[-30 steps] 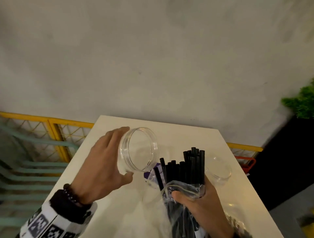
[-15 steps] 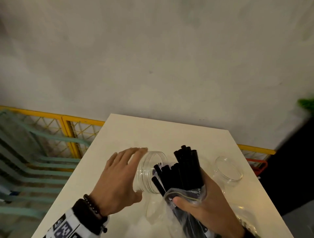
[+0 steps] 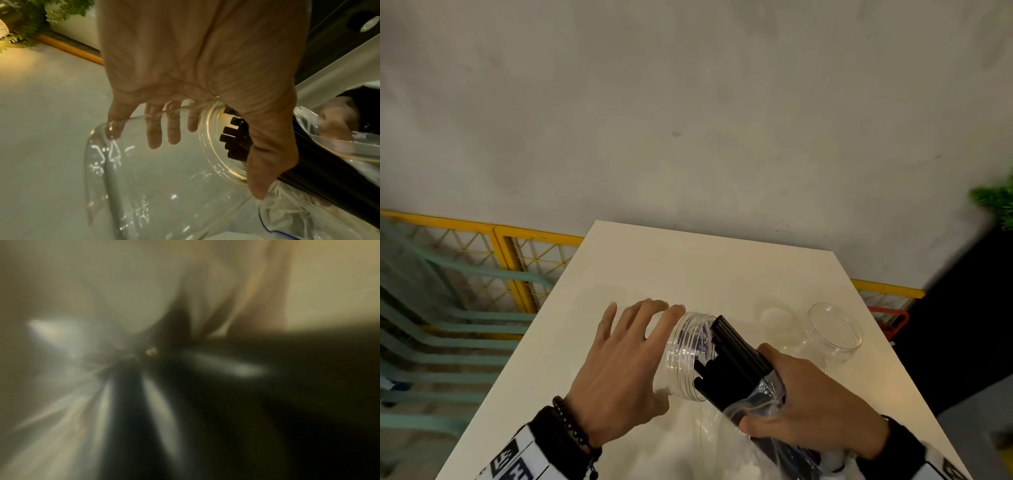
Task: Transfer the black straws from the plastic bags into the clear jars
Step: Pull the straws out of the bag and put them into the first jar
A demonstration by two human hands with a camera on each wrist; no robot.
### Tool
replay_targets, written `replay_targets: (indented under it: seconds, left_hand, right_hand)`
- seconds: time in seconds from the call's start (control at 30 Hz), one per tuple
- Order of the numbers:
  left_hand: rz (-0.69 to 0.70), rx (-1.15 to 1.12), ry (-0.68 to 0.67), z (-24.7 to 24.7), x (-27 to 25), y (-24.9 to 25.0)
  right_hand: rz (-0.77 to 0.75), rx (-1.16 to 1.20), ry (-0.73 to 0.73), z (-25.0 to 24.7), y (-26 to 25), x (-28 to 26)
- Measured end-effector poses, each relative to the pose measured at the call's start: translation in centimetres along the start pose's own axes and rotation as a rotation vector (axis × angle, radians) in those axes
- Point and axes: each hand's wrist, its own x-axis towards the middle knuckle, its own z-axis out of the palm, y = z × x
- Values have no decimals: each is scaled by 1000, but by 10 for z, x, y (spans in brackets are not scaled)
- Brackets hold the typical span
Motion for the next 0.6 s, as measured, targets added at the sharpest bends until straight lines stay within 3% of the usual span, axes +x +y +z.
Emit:
replay_targets:
  seconds: [0.2, 0.43, 0.6]
  left_hand:
    - [-13, 11, 18, 0, -1, 2]
    - [-98, -219, -68, 31, -3, 6]
    - [-110, -315, -79, 47, -8, 10]
  right_hand:
    - [34, -128, -93, -9, -7, 3]
    - [38, -225, -208, -22, -5, 19]
    - [52, -456, -204, -23, 2, 25]
